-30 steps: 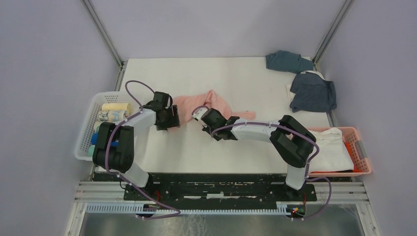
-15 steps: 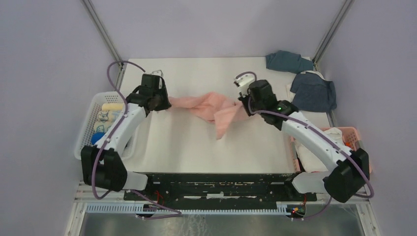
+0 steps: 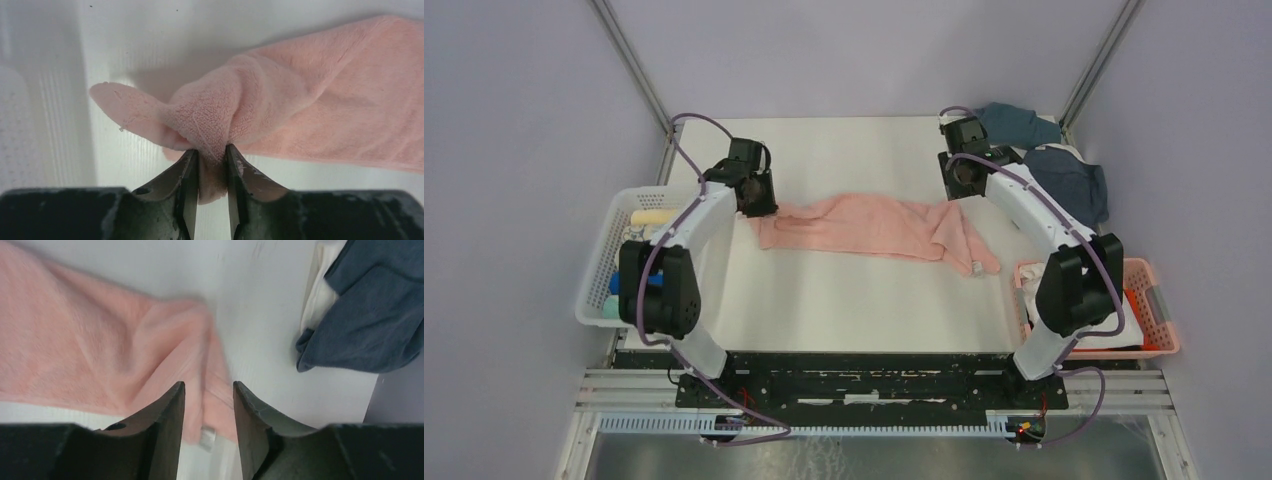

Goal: Roll the towels
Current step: Flatten out the towel at the center of the board.

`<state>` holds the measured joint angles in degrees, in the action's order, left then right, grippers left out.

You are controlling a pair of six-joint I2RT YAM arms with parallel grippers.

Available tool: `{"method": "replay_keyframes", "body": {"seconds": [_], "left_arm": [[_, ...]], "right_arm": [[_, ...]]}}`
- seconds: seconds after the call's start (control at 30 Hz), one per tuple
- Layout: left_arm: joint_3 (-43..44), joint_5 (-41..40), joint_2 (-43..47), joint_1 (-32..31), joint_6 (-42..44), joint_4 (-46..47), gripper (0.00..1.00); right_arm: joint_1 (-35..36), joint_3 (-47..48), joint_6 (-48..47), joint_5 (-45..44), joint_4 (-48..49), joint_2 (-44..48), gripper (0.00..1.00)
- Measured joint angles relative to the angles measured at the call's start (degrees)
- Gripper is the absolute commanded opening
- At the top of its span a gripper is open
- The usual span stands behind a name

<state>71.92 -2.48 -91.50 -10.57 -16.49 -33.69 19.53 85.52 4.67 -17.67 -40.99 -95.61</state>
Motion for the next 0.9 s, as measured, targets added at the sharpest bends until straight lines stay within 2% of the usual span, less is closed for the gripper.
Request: {"method": "replay_keyframes", "body": {"seconds": [0.07,0.13,0.3,0.43,0.7,0.9], "left_arm": [[1.9,0.0,-5.2,0.2,0.1,-0.4,0.51],[5.2,0.0,-10.0,0.5,0.1,-0.5,0.59],[9.2,0.3,-12.3,1.2,0.1,-0.3,0.67],[8.0,1.0,-9.4,1.2,0.1,0.0,0.7],[-3.9,-0.1,-0.3,-0.4,0.1,-0.1,0.71],[-9.3,-4.8,0.0,-1.6,0.1,-0.5,0.7]], "right_arm": [[-0.2,-0.2,0.7,0.2,-2.0,-2.1,0.57],[-0.1,-1.2,1.2,1.2,-2.2,-1.7,0.62],[0.0,-8.5,1.8,5.3,-1.5,5.4,0.67],[0.0,-13.3,2.3,7.0,-0.8,10.1,0.7],[0.0,-23.9,4.8,12.2,2.6,16.9,0.76],[0.1,-26.9,6.1,14.9,6.1,18.5,0.77]]}}
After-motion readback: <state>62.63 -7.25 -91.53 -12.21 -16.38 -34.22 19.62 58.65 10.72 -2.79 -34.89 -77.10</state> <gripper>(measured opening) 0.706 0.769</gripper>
